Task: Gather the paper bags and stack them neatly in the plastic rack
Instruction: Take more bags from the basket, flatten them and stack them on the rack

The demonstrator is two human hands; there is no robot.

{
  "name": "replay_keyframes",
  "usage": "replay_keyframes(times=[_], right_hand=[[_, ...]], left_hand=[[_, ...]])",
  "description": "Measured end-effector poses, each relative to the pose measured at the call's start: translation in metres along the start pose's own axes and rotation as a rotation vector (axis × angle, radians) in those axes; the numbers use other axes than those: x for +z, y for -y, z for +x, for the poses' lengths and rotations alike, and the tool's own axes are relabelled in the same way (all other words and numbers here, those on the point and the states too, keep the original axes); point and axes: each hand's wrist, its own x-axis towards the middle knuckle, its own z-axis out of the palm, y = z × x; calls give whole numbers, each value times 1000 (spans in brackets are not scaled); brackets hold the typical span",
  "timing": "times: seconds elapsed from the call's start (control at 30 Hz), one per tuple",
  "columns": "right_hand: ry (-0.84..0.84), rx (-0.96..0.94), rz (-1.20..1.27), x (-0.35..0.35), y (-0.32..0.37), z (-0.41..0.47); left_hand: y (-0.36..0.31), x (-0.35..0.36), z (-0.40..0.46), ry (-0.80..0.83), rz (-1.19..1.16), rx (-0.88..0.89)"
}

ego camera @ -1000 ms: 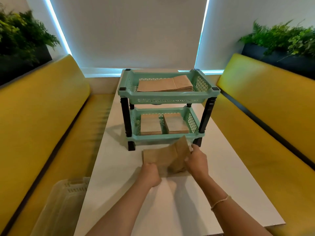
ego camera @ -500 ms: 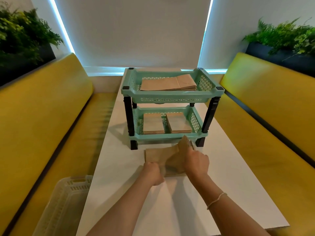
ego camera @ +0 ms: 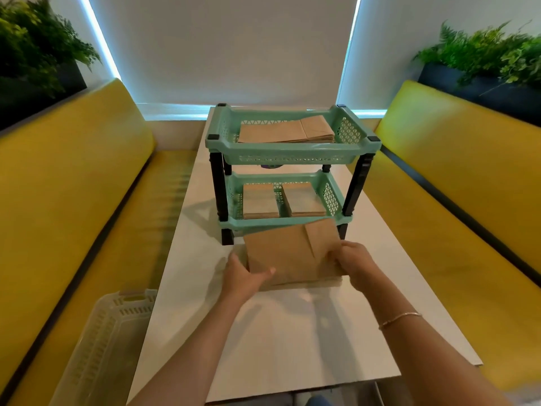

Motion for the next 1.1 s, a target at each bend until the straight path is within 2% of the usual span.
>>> replay_keyframes(times=[0.1, 0.2, 0.4, 0.63, 0.87, 1.03, 1.1], right_hand=[[89, -17, 181, -15, -19, -11], [96, -49, 241, -16, -48, -32], [-13, -60, 218, 2, -87, -60], [-68, -191, 280, -8, -73, -56], [-51, -198, 262, -5, -87, -66], [-29, -244, 173, -29, -69, -63], [17, -247, 185, -42, -63, -62]], left_hand=[[12, -8, -13, 60, -438, 65], [22, -7, -35, 89, -571, 166], [40, 19, -67, 110, -571, 129], [17, 4, -68, 126, -640, 185], [56, 12, -70, 154, -220, 31], [16, -13, -66, 196, -209, 144], [-10, -28, -69, 195, -328, 191]])
